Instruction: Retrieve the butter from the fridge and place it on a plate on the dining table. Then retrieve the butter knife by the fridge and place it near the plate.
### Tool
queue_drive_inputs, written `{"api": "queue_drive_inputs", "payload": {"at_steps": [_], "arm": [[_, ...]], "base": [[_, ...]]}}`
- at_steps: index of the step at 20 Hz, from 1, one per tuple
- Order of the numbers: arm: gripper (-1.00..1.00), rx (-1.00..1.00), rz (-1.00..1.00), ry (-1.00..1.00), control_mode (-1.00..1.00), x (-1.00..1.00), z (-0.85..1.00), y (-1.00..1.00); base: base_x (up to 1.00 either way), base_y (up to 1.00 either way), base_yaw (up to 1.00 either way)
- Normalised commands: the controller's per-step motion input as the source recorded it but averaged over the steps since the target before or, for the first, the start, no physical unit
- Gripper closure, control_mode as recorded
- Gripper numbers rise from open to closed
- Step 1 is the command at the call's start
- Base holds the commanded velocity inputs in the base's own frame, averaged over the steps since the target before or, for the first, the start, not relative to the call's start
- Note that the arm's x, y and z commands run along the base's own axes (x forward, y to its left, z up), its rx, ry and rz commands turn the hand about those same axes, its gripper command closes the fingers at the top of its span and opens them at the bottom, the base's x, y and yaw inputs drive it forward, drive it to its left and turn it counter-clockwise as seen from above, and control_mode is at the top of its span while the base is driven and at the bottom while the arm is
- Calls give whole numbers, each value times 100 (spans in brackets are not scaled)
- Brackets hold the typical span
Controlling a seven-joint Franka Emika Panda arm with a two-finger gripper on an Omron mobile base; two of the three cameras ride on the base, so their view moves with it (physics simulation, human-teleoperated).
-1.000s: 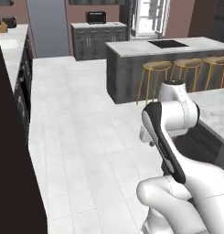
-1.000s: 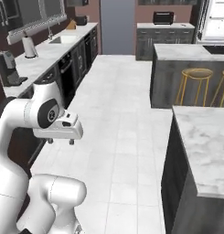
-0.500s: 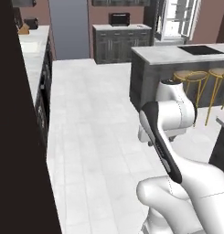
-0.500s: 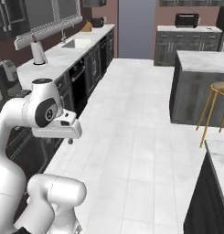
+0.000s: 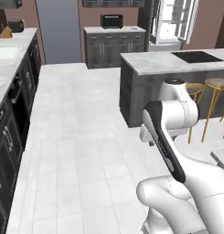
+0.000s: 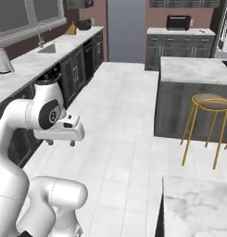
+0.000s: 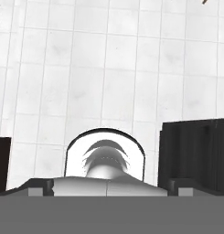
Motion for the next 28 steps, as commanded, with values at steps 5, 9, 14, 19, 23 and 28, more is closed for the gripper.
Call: {"api": "queue_drive_inputs", "payload": {"at_steps": [5, 9, 14, 19, 23, 28], "arm": [[-100, 0, 0, 0, 100, 0, 0, 0], [-100, 0, 0, 0, 100, 0, 0, 0], [-100, 0, 0, 0, 100, 0, 0, 0], [-100, 0, 0, 0, 100, 0, 0, 0], [-100, 0, 0, 0, 100, 0, 0, 0], [-100, 0, 0, 0, 100, 0, 0, 0]], "base": [[100, 27, -2], [100, 27, -2], [100, 25, 0], [100, 44, -7], [100, 43, -15], [100, 48, -20]]}}
